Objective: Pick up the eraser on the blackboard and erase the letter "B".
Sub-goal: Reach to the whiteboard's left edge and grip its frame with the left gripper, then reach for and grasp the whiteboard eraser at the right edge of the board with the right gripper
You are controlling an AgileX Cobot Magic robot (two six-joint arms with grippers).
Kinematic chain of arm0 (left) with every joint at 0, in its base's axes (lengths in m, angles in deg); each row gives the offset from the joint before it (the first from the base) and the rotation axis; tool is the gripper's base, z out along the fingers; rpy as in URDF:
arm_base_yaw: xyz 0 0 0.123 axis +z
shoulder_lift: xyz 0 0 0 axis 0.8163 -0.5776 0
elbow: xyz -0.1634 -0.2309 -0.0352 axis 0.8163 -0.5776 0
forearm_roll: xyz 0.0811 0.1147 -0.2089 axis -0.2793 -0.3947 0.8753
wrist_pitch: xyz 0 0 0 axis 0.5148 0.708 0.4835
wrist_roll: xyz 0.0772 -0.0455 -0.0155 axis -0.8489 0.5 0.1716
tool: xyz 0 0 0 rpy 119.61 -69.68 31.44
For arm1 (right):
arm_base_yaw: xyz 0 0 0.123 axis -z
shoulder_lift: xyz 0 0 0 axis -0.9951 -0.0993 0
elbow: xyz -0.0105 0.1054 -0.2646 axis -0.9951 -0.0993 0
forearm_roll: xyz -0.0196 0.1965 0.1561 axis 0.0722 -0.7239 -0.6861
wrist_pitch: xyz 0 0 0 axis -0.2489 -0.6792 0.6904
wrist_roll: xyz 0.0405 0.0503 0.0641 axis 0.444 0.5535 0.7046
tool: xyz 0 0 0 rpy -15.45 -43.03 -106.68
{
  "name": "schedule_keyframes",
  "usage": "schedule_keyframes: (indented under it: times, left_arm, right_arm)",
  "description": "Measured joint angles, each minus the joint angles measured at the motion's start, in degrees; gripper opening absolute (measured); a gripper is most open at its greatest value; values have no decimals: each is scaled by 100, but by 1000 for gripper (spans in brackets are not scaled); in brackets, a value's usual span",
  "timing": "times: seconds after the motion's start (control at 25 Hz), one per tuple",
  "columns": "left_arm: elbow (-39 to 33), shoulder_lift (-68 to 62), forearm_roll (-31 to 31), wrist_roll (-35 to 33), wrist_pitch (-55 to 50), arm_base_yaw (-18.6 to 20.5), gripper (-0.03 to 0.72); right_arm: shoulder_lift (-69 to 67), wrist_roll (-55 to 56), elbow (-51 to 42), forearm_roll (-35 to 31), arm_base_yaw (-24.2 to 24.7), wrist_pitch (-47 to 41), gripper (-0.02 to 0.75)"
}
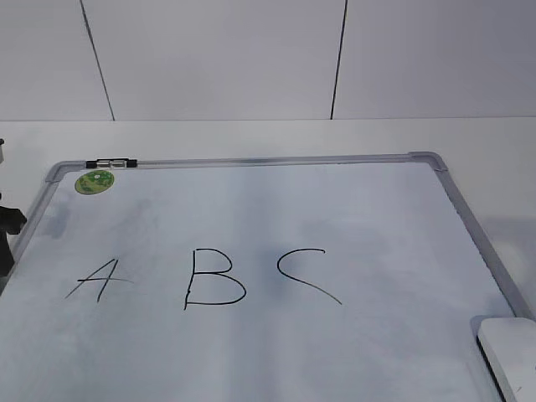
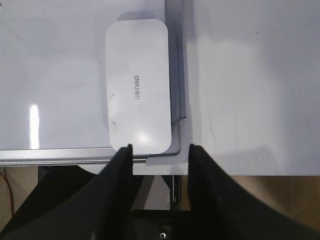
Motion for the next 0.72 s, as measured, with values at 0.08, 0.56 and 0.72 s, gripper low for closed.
schedule_keyframes:
  times: [0.08, 0.56, 0.72]
  left_arm:
    - [0, -35, 0, 0, 14, 0, 231]
    - [0, -82, -129, 9, 84, 0, 214]
    - [24, -171, -137, 9, 84, 0, 214]
  right_arm:
    - [0, 0, 0, 0, 0, 0, 281]
    - [0, 0, 0, 0, 0, 0, 281]
    - [0, 0, 0, 0, 0, 0, 281]
